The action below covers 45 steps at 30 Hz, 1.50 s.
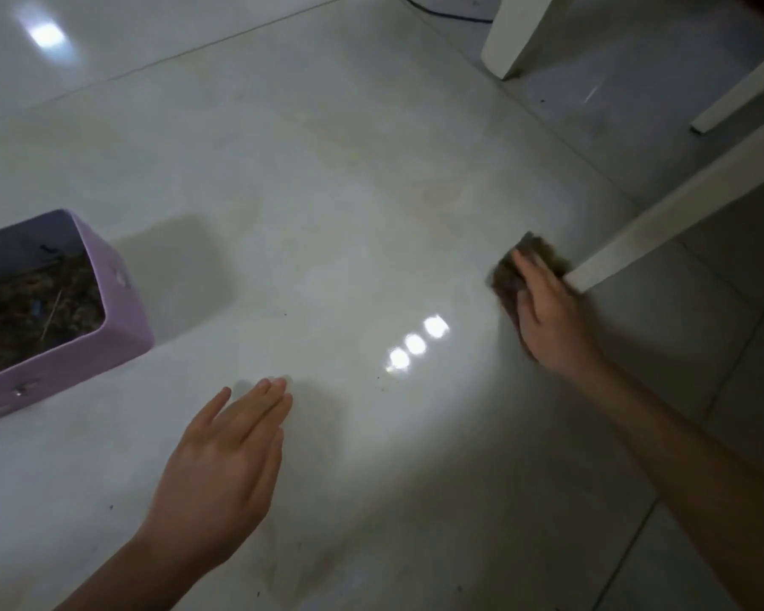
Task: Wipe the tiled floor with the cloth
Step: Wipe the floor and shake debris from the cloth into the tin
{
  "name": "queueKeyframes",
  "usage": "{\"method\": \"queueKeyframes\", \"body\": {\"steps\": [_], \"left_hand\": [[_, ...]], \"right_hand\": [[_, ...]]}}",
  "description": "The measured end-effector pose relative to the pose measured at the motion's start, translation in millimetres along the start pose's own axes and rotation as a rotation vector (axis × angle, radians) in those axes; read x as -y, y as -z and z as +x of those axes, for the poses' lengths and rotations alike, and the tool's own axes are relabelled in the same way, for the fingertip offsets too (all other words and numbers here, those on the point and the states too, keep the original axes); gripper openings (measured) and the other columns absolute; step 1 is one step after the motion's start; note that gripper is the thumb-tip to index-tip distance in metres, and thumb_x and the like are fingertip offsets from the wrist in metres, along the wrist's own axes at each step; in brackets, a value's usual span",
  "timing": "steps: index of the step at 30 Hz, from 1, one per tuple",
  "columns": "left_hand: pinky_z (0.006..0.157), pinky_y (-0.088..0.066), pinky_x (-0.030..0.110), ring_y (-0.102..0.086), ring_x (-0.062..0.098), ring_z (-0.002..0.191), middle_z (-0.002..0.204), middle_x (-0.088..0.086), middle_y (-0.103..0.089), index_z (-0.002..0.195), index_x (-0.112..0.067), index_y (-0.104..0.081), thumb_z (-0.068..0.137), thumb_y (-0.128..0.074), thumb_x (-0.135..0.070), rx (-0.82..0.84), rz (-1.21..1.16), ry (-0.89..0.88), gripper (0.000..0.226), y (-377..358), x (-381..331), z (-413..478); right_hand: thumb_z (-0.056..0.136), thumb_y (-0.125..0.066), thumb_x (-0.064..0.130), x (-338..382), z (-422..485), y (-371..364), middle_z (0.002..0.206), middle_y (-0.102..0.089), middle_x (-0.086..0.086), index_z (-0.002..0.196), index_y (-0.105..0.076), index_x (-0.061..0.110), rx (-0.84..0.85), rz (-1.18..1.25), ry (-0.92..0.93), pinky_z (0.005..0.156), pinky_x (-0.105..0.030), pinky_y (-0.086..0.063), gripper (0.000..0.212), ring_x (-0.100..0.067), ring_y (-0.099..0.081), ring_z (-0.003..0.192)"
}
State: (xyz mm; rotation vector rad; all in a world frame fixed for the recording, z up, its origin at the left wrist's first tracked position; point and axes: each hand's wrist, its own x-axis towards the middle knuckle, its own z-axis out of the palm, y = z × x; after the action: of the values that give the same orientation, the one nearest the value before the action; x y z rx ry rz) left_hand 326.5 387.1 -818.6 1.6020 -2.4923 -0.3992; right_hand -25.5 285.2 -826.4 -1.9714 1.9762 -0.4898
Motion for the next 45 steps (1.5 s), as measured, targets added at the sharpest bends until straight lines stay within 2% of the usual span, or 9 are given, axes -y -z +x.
{"method": "queueKeyframes", "body": {"steps": [5,12,19,21,23,30,34,40,45], "left_hand": [[0.106,-0.032,0.041,-0.056,0.017,0.119,0.125,0.01,-0.064,0.122,-0.001,-0.064,0.094,-0.033,-0.022,-0.064,-0.14,0.028,0.047,9.9,10.3,5.5],[0.105,-0.032,0.036,-0.056,0.033,0.121,0.131,0.02,-0.057,0.124,0.005,-0.06,0.095,-0.03,-0.026,-0.149,-0.143,0.251,0.052,29.7,34.2,-10.6],[0.101,-0.038,0.051,-0.058,0.04,0.117,0.128,0.023,-0.059,0.124,0.006,-0.06,0.093,-0.03,-0.028,-0.082,-0.031,0.351,0.055,24.2,59.7,-40.3],[0.102,-0.037,0.051,-0.056,0.039,0.119,0.13,0.023,-0.057,0.125,0.006,-0.059,0.093,-0.03,-0.028,-0.076,-0.026,0.372,0.055,20.5,61.8,-47.1],[0.104,-0.035,0.049,-0.053,0.037,0.124,0.134,0.021,-0.055,0.128,0.004,-0.057,0.094,-0.028,-0.029,-0.062,-0.041,0.39,0.056,19.1,64.1,-53.2],[0.109,-0.03,0.045,-0.046,0.037,0.131,0.141,0.022,-0.048,0.133,0.003,-0.052,0.095,-0.024,-0.029,-0.017,-0.073,0.377,0.057,27.6,68.8,-65.0],[0.111,-0.027,0.04,-0.041,0.033,0.136,0.146,0.018,-0.044,0.138,0.0,-0.049,0.095,-0.031,-0.023,0.052,-0.068,0.329,0.052,33.4,49.2,-65.6],[0.12,-0.011,0.034,-0.017,0.027,0.147,0.159,0.014,-0.018,0.15,-0.006,-0.025,0.095,-0.014,-0.028,0.21,-0.015,0.186,0.061,28.3,15.9,-45.5],[0.121,-0.009,0.037,-0.009,0.024,0.149,0.161,0.011,-0.006,0.153,-0.009,-0.016,0.101,-0.033,-0.018,0.25,0.051,0.094,0.055,16.3,-8.4,-36.3]], "right_hand": [[0.089,-0.041,-0.005,70.8,5.9,-58.2,0.137,-0.05,-0.024,0.128,-0.055,-0.004,-0.18,-0.014,-0.128,0.112,-0.045,-0.031,0.042,-0.039,-0.044,0.13],[0.087,-0.048,0.007,188.8,-85.3,-104.8,0.137,-0.056,-0.013,0.125,-0.063,0.004,0.389,0.326,0.661,0.116,-0.041,-0.029,0.04,-0.028,-0.048,0.131],[0.086,-0.045,-0.017,102.5,58.0,-52.3,0.146,-0.041,-0.022,0.134,-0.05,-0.004,0.154,0.164,0.157,0.116,-0.022,-0.012,0.05,-0.035,-0.033,0.141],[0.083,-0.046,-0.017,117.4,67.1,-66.9,0.144,-0.044,-0.023,0.132,-0.053,-0.003,0.093,0.16,0.057,0.12,-0.034,-0.017,0.051,-0.037,-0.035,0.138],[0.075,-0.046,-0.019,154.1,46.4,-90.2,0.129,-0.054,-0.03,0.118,-0.062,-0.01,0.091,0.213,0.184,0.113,-0.048,-0.03,0.046,-0.045,-0.048,0.125],[0.076,-0.053,-0.005,204.0,-113.3,-105.1,0.122,-0.066,-0.012,0.106,-0.073,0.004,0.499,0.358,0.565,0.115,-0.038,-0.029,0.038,-0.024,-0.055,0.124],[0.073,-0.048,-0.009,183.4,-145.2,-58.2,0.119,-0.068,-0.009,0.108,-0.074,0.007,0.673,0.511,0.327,0.11,-0.025,-0.037,0.047,-0.015,-0.057,0.121],[0.087,-0.045,-0.014,42.5,-144.3,54.8,0.127,-0.06,0.02,0.123,-0.063,0.015,0.27,0.412,-0.169,0.104,-0.013,-0.033,0.05,-0.009,-0.052,0.126],[0.093,-0.046,-0.013,9.3,-177.5,23.0,0.151,-0.034,-0.019,0.138,-0.045,-0.005,0.005,0.146,-0.384,0.117,-0.034,-0.02,0.046,-0.035,-0.031,0.142]]}}
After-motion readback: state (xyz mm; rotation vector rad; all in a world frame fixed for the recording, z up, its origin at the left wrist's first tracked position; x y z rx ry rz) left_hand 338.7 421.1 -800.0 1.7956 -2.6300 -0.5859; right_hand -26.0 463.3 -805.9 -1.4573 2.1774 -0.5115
